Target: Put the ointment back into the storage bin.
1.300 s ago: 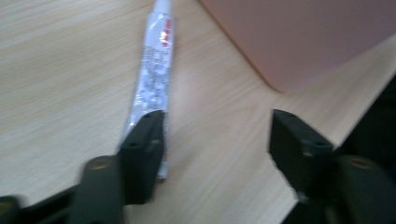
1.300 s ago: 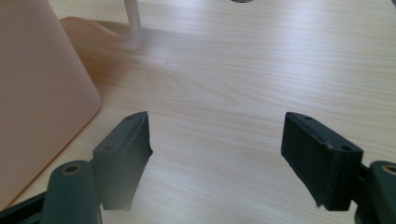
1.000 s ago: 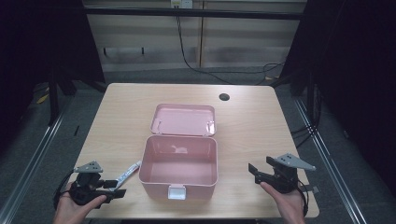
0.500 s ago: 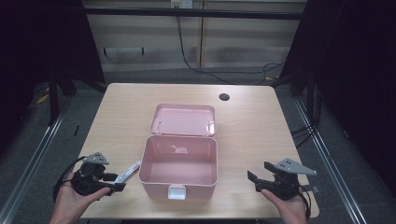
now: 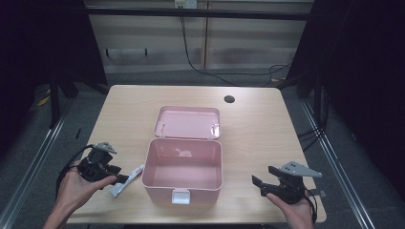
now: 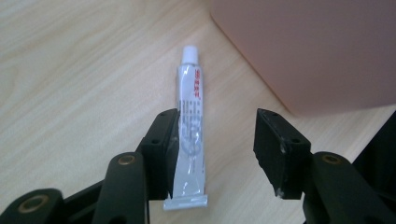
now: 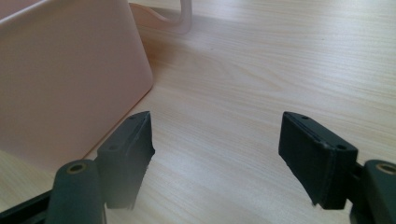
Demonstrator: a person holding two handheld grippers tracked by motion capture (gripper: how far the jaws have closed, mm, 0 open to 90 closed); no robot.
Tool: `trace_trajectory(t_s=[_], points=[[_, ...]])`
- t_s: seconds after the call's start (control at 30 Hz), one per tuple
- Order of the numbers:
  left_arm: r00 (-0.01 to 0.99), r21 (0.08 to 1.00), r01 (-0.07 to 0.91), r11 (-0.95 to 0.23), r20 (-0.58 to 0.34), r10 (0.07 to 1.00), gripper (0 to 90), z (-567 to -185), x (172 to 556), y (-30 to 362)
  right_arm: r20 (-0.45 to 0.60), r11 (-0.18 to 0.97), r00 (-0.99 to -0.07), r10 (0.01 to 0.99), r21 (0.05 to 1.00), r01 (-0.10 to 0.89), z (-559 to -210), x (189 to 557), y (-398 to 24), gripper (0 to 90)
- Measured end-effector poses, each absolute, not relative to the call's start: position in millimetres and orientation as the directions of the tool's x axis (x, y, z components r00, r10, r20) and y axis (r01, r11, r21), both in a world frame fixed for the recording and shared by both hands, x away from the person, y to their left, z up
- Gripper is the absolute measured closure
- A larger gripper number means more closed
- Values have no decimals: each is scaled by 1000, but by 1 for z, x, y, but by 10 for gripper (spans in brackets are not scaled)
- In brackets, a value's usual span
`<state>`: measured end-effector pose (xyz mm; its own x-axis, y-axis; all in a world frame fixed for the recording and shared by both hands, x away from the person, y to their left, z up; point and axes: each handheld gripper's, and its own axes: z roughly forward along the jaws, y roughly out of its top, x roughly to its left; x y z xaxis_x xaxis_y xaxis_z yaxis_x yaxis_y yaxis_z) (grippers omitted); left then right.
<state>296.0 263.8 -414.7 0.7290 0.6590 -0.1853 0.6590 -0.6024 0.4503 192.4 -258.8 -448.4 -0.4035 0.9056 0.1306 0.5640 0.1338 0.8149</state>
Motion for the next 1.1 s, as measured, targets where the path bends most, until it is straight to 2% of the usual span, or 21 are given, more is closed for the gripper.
trace_trajectory(t_s=[0.23,0.33,0.43,0.5,0.73,0.9,1.1], points=[[742,448,645,-619,-175,647,571,-418,303,258,156,116,-402,902,810,574,-450,194,-261,255],[757,442,634,-635,-186,626,629,-426,306,255,158,116,-404,901,809,576,-450,195,-261,254],[767,437,627,-645,-198,611,642,-433,310,255,153,124,-406,901,806,578,-451,196,-261,254],[764,438,634,-638,-220,607,640,-438,312,256,155,124,-407,900,804,581,-451,196,-261,254],[755,403,646,-648,-212,621,662,-447,316,253,155,127,-407,900,800,586,-451,196,-260,253],[744,381,658,-649,-198,638,625,-452,319,253,160,130,-419,894,802,584,-451,196,-260,248],[755,355,648,-674,-183,630,636,-457,320,248,159,134,-423,892,801,584,-451,197,-260,248]])
